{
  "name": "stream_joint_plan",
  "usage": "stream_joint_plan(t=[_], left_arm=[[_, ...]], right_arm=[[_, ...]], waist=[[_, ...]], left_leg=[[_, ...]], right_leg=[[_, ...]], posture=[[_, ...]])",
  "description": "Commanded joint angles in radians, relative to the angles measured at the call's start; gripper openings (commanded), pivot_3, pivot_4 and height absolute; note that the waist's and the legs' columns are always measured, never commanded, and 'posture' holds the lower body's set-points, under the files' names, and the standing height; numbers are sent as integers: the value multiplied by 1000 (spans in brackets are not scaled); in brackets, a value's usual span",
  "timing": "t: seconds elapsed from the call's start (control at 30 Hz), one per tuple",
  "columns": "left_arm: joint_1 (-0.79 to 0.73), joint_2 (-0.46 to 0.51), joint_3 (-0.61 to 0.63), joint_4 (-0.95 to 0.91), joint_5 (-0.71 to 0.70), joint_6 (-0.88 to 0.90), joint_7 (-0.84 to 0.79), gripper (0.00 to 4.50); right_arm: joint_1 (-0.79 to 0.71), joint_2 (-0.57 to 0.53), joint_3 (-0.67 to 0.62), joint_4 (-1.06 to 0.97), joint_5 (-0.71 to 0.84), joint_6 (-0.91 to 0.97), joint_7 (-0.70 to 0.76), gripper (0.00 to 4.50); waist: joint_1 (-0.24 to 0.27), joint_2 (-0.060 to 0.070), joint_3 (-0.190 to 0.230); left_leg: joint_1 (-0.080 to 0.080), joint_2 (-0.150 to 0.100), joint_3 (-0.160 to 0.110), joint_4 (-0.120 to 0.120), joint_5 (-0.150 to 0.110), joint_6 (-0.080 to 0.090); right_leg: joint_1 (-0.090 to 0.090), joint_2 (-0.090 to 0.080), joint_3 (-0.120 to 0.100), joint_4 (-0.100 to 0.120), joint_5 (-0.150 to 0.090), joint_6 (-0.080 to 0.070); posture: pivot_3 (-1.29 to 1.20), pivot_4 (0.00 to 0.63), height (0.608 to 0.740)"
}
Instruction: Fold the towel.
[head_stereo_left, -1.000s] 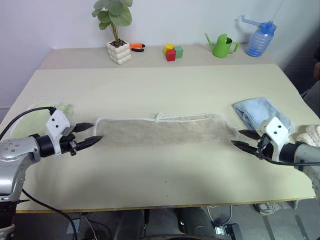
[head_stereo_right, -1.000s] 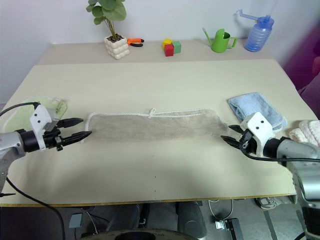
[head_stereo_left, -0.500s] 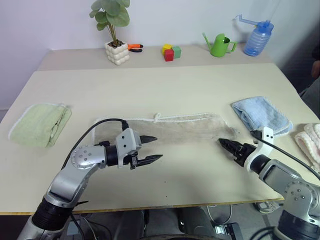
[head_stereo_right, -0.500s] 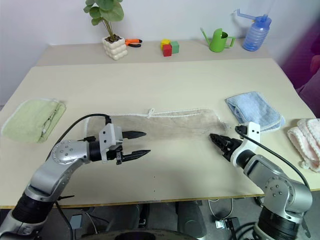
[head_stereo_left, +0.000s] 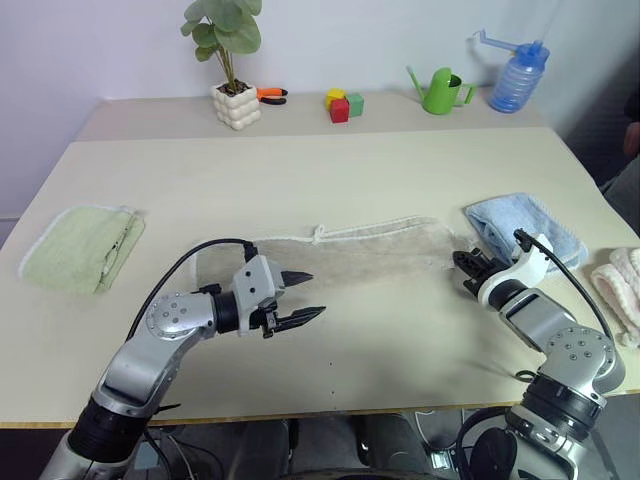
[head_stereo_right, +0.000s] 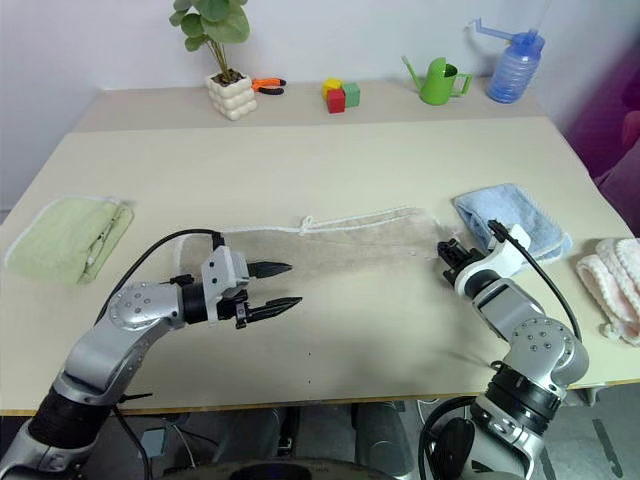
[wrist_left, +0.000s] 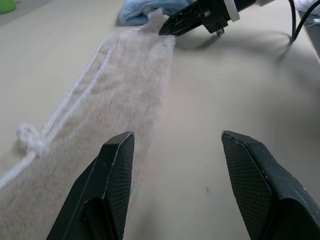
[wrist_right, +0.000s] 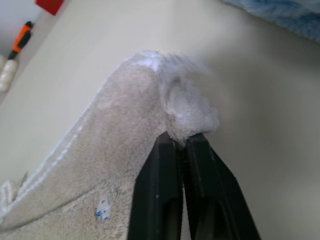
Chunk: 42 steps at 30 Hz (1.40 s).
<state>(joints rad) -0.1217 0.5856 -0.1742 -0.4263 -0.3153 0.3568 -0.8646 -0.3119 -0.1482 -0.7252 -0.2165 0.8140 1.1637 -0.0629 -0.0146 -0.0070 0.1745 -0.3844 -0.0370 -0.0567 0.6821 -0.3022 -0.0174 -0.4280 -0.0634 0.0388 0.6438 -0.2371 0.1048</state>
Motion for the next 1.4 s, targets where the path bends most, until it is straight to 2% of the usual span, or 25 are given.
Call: stream_joint_plan(t=[0.03,0.17,0.33,0.43,0.47,0.53,0.63,0.67,0.77,0.93,1.07,1.17,1.27,1.37,1.4], left_arm=[[12,2,18,-21,3,-28,9,2838],[26,4,43,11,10,-45,23,2838],[20,22,113,109,20,-90,38,2838],[16,39,156,150,20,-116,35,2838],[13,42,170,159,15,-120,35,2838],[6,43,191,169,5,-121,38,2838],[-5,41,220,174,-5,-119,44,2838],[-3,39,226,166,-8,-116,47,2838],[0,30,228,145,-9,-104,55,2838],[27,18,215,93,-7,-81,82,2838],[41,11,210,59,-10,-57,99,2838],[48,11,208,50,-10,-47,103,2838],[50,13,206,48,-10,-41,105,2838],[58,15,207,46,-16,-30,104,2838],[63,16,207,45,-16,-29,103,2838]], right_arm=[[25,-50,28,-94,32,-40,43,21],[67,-166,101,-165,0,-87,119,21],[91,-409,226,-241,-81,-186,293,21],[67,-539,391,-306,-139,-258,431,21],[57,-586,482,-337,-180,-300,492,21],[45,-638,599,-362,-237,-364,567,21],[-1,-672,811,-350,-365,-439,640,21],[-29,-658,910,-312,-438,-466,647,21],[-83,-618,1079,-231,-574,-538,672,21],[-128,-524,1166,-147,-683,-584,670,21],[-105,-519,1162,-154,-698,-598,721,21],[-73,-544,1126,-201,-642,-585,800,745],[-53,-558,1085,-228,-636,-606,822,2085],[-25,-557,937,-281,-532,-637,856,3504],[-29,-542,882,-292,-479,-611,857,3504]], waist=[[1,1,0],[-2,1,1],[-2,2,1],[-6,2,1],[-7,2,1],[-6,1,1],[1,1,1],[3,1,1],[2,0,1],[2,0,1],[5,0,1],[4,0,1],[3,0,1],[3,0,1],[4,0,1]], left_leg=[[0,0,0,0,0,0],[0,0,0,0,0,0],[0,0,0,0,0,0],[0,1,0,0,0,0],[0,1,1,-1,0,0],[1,1,1,-1,0,0],[0,1,0,-1,0,0],[-1,1,0,-1,0,0],[-2,0,-1,-1,0,0],[-5,0,-1,-1,0,0],[-5,0,-3,-1,0,0],[-5,0,-4,-1,0,0],[-5,0,-4,-1,0,0],[-5,0,-4,-1,0,0],[-5,0,-4,-1,0,0]], right_leg=[[0,0,0,0,0,0],[0,0,0,0,0,0],[0,0,0,0,-1,1],[0,1,0,-1,-1,1],[0,1,0,0,-1,1],[0,1,0,-1,-1,0],[0,1,-1,-2,-1,1],[0,0,-1,-4,-1,1],[1,-1,-2,-8,0,1],[0,-2,-3,-10,0,1],[0,-3,-4,-11,1,1],[1,-3,-5,-11,1,1],[1,-3,-5,-11,1,1],[1,-3,-5,-11,1,1],[1,-3,-6,-12,1,1]], posture=[[0,150,727],[0,150,727],[0,150,727],[0,150,727],[0,150,727],[0,150,727],[0,150,727],[0,150,727],[0,150,727],[0,150,727],[0,150,727],[0,150,727],[0,150,727],[0,150,727],[0,150,727]])
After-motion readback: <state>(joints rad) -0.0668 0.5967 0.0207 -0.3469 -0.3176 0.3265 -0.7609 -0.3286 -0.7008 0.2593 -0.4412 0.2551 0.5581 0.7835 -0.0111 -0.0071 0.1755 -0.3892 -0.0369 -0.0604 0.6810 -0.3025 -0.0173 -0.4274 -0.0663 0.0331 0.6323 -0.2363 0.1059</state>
